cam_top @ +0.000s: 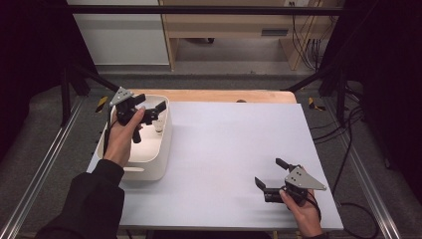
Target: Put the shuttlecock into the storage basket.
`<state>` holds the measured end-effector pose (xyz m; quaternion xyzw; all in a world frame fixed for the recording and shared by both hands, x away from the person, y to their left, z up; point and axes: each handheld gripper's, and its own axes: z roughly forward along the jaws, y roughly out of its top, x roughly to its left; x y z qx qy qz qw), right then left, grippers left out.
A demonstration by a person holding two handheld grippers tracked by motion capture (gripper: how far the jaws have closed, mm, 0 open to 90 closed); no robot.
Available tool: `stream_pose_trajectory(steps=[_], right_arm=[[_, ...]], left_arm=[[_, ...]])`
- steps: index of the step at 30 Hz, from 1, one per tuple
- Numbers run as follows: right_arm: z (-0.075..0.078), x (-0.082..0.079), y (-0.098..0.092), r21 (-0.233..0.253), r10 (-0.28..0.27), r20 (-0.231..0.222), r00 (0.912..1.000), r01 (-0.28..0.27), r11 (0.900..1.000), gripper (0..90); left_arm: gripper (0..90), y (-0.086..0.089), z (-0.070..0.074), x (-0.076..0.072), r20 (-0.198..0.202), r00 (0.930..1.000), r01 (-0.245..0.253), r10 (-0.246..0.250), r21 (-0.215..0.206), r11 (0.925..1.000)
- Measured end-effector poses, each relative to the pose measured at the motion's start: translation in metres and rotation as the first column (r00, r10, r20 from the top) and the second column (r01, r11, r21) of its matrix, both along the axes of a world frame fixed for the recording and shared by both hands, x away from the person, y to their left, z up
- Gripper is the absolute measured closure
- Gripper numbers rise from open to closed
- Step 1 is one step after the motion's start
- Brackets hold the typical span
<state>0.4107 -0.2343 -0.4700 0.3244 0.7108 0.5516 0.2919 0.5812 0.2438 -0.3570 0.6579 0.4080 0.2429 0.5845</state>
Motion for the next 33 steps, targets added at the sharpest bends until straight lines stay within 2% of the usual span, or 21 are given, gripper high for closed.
stream_pose_trajectory(steps=[10,14,18,22,26,31,33], right_arm=[[0.001,-0.001,0.001,-0.008,0.008,0.004,1.0000,-0.008,1.000,2.8],[0.001,-0.001,0.001,-0.007,0.008,0.006,0.9999,-0.008,1.000,2.8],[0.000,-0.001,0.001,-0.007,0.008,0.005,1.0000,-0.008,1.000,2.7],[0.000,-0.001,0.002,-0.014,0.010,0.004,0.9999,-0.010,1.000,2.7],[0.000,0.000,0.002,-0.017,0.012,0.003,0.9999,-0.012,1.000,2.7],[0.001,-0.001,0.001,-0.012,0.011,0.005,0.9999,-0.011,1.000,2.7],[0.001,-0.001,0.001,-0.016,0.011,0.006,0.9999,-0.011,1.000,2.7]], left_arm=[[3.0,-0.002,0.013,-0.014,-0.008,0.9997,0.022,-0.022,-0.025,0.9995],[2.9,-0.005,0.014,-0.017,-0.014,0.9996,0.026,-0.026,-0.008,0.9996],[2.9,-0.008,0.017,-0.020,0.002,0.9993,0.038,-0.038,-0.008,0.9992],[2.9,-0.010,0.017,-0.022,-0.015,0.9990,0.042,-0.042,0.004,0.9991],[1.8,-0.012,0.019,-0.024,-0.036,0.9988,0.032,-0.033,-0.020,0.9993],[1.8,-0.014,0.022,-0.029,-0.023,0.9991,0.035,-0.036,-0.017,0.9992],[1.8,-0.016,0.023,-0.031,-0.006,0.9990,0.045,-0.045,-0.005,0.9990]])
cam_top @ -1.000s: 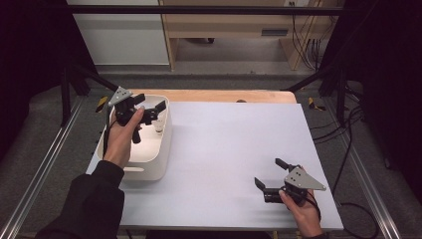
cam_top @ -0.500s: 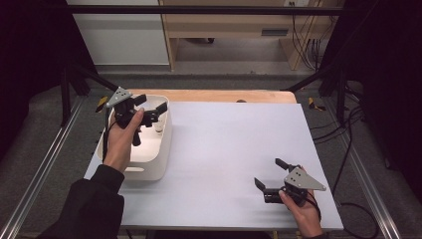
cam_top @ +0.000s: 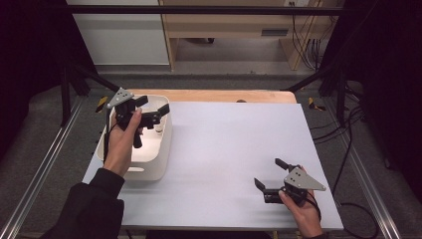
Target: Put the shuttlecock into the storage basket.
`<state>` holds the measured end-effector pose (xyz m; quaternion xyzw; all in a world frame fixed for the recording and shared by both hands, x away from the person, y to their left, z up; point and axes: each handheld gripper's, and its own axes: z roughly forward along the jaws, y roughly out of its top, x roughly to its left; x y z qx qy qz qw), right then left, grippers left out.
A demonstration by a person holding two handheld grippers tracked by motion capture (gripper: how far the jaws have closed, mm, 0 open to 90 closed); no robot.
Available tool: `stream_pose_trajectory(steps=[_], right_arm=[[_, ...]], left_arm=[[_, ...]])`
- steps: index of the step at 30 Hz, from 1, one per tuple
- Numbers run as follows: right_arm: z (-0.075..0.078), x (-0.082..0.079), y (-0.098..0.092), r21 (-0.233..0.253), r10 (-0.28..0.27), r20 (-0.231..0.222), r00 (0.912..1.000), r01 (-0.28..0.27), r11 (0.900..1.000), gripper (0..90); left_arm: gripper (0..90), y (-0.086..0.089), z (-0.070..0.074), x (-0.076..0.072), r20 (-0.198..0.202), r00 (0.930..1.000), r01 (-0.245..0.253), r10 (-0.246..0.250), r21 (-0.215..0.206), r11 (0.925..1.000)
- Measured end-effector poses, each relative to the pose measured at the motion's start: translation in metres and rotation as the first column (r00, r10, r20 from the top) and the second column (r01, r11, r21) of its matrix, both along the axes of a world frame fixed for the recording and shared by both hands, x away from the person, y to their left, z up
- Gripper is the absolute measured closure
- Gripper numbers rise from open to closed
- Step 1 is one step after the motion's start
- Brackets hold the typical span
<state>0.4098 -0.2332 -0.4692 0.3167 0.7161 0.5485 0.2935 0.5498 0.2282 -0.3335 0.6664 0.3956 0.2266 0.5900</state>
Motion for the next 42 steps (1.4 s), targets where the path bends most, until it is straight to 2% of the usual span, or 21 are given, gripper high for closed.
stream_pose_trajectory(steps=[8,14,26,31,36,38,42], right_arm=[[0.000,0.000,0.000,0.000,-0.002,0.001,1.0000,0.002,1.000,2.7],[-0.001,0.000,0.001,-0.001,0.003,0.000,1.0000,-0.003,1.000,2.7],[-0.001,0.000,0.001,-0.003,0.005,-0.002,1.0000,-0.005,1.000,2.7],[-0.001,0.000,0.001,-0.006,0.005,0.000,1.0000,-0.005,1.000,2.7],[0.000,-0.001,0.002,-0.015,0.007,0.003,1.0000,-0.007,1.000,2.7],[0.000,-0.001,0.002,-0.016,0.008,0.004,1.0000,-0.008,1.000,2.7],[0.000,0.000,0.002,-0.017,0.005,0.006,1.0000,-0.005,1.000,2.7]], left_arm=[[1.8,-0.001,0.002,-0.003,0.014,0.9999,0.009,-0.009,-0.008,0.9999],[1.8,-0.008,0.007,-0.010,0.035,0.9989,0.030,-0.030,0.002,0.9995],[2.1,-0.041,0.014,-0.031,0.059,0.9919,0.111,-0.112,0.018,0.9936],[2.1,-0.058,0.018,-0.046,0.077,0.9846,0.156,-0.157,0.020,0.9875],[2.0,-0.071,0.015,-0.058,0.097,0.9809,0.166,-0.169,0.030,0.9856],[2.1,-0.080,0.009,-0.065,0.087,0.9794,0.181,-0.182,0.017,0.9833],[2.2,-0.088,0.001,-0.070,0.075,0.9793,0.188,-0.188,0.007,0.9821]])
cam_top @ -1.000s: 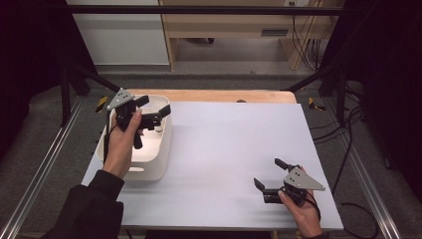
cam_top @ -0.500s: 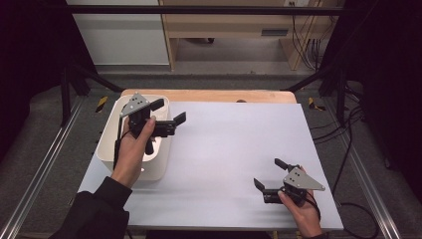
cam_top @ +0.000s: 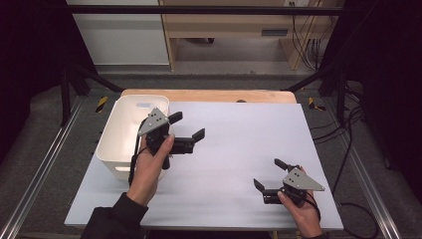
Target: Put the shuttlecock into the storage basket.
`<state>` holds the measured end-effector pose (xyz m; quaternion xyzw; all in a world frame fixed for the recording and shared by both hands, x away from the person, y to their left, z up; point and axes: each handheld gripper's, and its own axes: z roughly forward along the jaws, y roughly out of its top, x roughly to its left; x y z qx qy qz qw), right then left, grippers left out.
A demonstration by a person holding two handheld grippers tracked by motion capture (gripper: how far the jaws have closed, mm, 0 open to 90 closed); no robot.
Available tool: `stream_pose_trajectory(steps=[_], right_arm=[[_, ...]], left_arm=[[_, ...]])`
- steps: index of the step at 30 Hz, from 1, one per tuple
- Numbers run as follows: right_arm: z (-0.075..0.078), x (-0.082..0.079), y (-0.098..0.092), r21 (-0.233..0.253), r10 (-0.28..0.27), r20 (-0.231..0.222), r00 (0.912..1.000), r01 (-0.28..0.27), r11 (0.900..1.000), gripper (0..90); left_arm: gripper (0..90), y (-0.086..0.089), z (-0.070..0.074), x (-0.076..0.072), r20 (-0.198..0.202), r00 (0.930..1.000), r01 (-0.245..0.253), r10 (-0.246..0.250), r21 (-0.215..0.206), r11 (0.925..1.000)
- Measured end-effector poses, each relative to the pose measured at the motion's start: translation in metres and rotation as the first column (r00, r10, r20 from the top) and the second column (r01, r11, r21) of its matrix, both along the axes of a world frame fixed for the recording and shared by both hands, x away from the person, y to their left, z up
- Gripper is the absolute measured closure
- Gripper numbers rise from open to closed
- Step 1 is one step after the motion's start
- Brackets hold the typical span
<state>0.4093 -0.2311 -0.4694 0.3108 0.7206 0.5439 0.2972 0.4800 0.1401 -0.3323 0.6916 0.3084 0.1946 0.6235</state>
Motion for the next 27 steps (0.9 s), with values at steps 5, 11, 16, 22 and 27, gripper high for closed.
stream_pose_trajectory(steps=[5,11,16,22,27], right_arm=[[0.000,0.001,0.001,0.000,0.000,-0.002,1.0000,0.000,1.000,2.7],[0.000,0.001,0.000,0.001,0.001,-0.002,1.0000,-0.001,1.000,2.6],[0.000,0.000,-0.001,0.000,-0.001,-0.003,1.0000,0.001,1.000,2.5],[0.000,0.001,0.001,-0.002,0.006,-0.005,1.0000,-0.006,1.000,2.6],[0.000,0.000,0.000,-0.002,0.003,-0.004,1.0000,-0.003,1.000,2.6]], left_arm=[[2.1,-0.010,-0.011,-0.008,0.003,0.9998,0.018,-0.018,0.006,0.9998],[2.1,-0.020,-0.020,-0.012,0.001,0.9994,0.036,-0.036,0.014,0.9993],[2.2,-0.027,-0.025,-0.012,-0.005,0.9988,0.048,-0.048,0.007,0.9988],[2.1,-0.037,-0.033,-0.022,-0.009,0.9972,0.075,-0.075,-0.001,0.9972],[2.1,-0.041,-0.036,-0.033,0.002,0.9960,0.089,-0.089,0.019,0.9958]])
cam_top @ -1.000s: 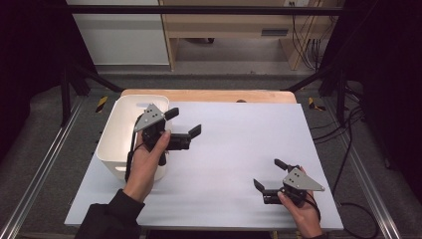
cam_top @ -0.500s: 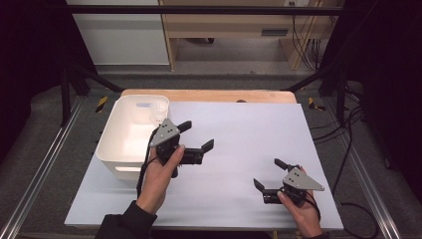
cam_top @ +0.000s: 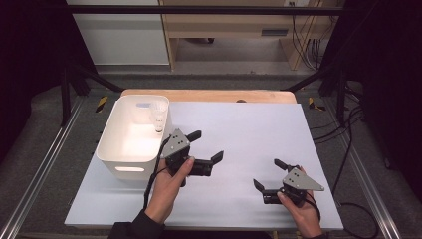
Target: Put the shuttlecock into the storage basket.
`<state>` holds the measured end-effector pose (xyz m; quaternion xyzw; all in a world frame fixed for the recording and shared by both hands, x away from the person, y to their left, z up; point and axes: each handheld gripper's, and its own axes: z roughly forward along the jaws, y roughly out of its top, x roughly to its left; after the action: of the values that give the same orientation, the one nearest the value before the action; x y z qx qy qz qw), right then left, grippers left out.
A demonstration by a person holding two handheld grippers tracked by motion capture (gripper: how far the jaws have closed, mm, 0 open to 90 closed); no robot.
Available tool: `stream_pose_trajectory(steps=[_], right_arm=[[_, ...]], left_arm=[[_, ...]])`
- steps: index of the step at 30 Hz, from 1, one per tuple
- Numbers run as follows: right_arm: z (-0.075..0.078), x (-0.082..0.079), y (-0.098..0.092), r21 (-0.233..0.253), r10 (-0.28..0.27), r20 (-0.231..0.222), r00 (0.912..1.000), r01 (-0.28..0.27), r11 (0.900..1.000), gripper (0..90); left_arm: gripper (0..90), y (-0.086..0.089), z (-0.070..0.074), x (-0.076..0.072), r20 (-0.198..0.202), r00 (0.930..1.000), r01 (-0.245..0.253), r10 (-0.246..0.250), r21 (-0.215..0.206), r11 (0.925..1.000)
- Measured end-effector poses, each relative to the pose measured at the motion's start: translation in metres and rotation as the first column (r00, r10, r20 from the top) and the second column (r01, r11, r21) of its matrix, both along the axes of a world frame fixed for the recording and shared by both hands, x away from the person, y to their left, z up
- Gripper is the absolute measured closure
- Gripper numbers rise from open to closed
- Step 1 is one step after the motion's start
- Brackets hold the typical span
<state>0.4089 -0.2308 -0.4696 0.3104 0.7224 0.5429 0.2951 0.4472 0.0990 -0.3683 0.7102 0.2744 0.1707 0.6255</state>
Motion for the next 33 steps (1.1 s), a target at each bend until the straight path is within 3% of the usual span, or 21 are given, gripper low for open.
stream_pose_trajectory(steps=[6,10,14,21,27,33], right_arm=[[-0.001,0.001,0.000,-0.001,-0.008,-0.004,1.0000,0.008,1.000,2.7],[-0.001,0.000,0.001,-0.006,-0.007,-0.006,1.0000,0.007,1.000,2.5],[-0.001,0.000,0.001,-0.007,-0.003,-0.003,1.0000,0.003,1.000,2.6],[-0.001,0.000,0.001,-0.008,-0.004,-0.004,1.0000,0.004,1.000,2.5],[-0.001,0.000,0.001,-0.011,-0.005,-0.003,1.0000,0.005,1.000,2.6],[-0.001,0.000,0.002,-0.013,-0.006,-0.003,1.0000,0.006,1.000,2.6]], left_arm=[[2.1,-0.001,-0.006,-0.015,0.013,0.9997,0.023,-0.023,0.005,0.9997],[2.1,0.005,-0.012,-0.024,0.019,0.9996,0.022,-0.022,-0.001,0.9998],[2.1,0.011,-0.019,-0.034,0.037,0.9991,0.022,-0.023,0.027,0.9994],[2.1,0.022,-0.030,-0.047,0.035,0.9990,0.027,-0.028,0.030,0.9992],[2.2,0.041,-0.039,-0.059,0.038,0.9989,0.026,-0.026,0.007,0.9996],[2.2,0.060,-0.044,-0.070,0.049,0.9987,0.016,-0.016,0.011,0.9998]])
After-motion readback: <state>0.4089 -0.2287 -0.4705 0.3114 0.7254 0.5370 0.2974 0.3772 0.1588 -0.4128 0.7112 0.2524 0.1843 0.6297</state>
